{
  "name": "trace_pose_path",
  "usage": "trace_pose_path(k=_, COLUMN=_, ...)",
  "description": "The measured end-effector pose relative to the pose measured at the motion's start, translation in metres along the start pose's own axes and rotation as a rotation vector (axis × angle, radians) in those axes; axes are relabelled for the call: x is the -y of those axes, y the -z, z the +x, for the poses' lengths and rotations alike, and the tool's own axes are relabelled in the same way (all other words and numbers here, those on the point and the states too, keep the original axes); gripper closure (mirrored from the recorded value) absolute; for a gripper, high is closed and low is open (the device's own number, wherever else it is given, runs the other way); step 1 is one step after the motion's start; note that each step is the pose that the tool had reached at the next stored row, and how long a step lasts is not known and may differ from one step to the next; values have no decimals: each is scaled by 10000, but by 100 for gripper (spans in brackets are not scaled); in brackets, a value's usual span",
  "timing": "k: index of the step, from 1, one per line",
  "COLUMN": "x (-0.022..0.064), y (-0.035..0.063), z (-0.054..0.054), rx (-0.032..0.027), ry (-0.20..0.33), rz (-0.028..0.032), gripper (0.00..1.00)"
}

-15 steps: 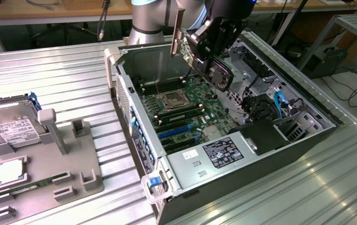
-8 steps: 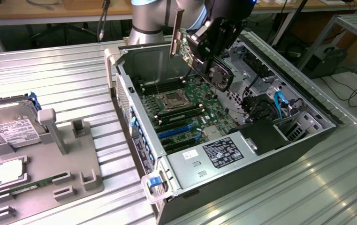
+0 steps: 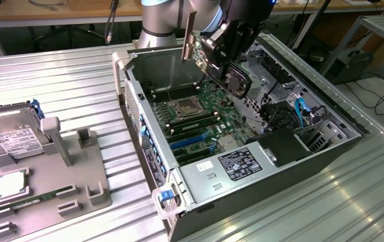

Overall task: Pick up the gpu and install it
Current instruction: 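Insert the gpu into the slot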

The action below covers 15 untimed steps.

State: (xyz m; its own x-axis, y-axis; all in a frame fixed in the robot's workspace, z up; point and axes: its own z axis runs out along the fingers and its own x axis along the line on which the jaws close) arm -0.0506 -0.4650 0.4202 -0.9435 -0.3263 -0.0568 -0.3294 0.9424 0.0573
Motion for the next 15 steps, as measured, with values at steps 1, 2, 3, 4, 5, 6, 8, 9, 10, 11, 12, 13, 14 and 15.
trace_pose_path(k=1, x=0, y=-1, z=0, rx=-2, ry=29, rz=-1, gripper=73)
trace_pose_path(k=2, x=1, y=-2, z=0, rx=-4, ry=62, rz=-3, gripper=73)
trace_pose_path(k=3, x=1, y=-3, z=0, rx=-5, ry=83, rz=-5, gripper=73)
trace_pose_path(k=4, x=1, y=-4, z=1, rx=-6, ry=107, rz=-6, gripper=73)
trace_pose_path(k=5, x=1, y=-5, z=1, rx=-7, ry=128, rz=-8, gripper=73)
trace_pose_path(k=6, x=1, y=-6, z=1, rx=-9, ry=156, rz=-8, gripper=73)
trace_pose_path(k=8, x=1, y=-8, z=1, rx=-12, ry=199, rz=-11, gripper=73)
trace_pose_path(k=9, x=1, y=-9, z=1, rx=-13, ry=221, rz=-12, gripper=73)
trace_pose_path(k=10, x=2, y=-10, z=1, rx=-14, ry=246, rz=-14, gripper=73)
trace_pose_path(k=11, x=2, y=-10, z=1, rx=-15, ry=266, rz=-15, gripper=73)
trace_pose_path(k=12, x=2, y=-11, z=1, rx=-17, ry=290, rz=-16, gripper=73)
trace_pose_path(k=13, x=2, y=-12, z=1, rx=-19, ry=316, rz=-17, gripper=73)
trace_pose_path(k=14, x=2, y=-13, z=1, rx=-20, ry=344, rz=-19, gripper=73)
trace_pose_path(k=15, x=3, y=-14, z=1, rx=-21, ry=365, rz=-20, gripper=73)
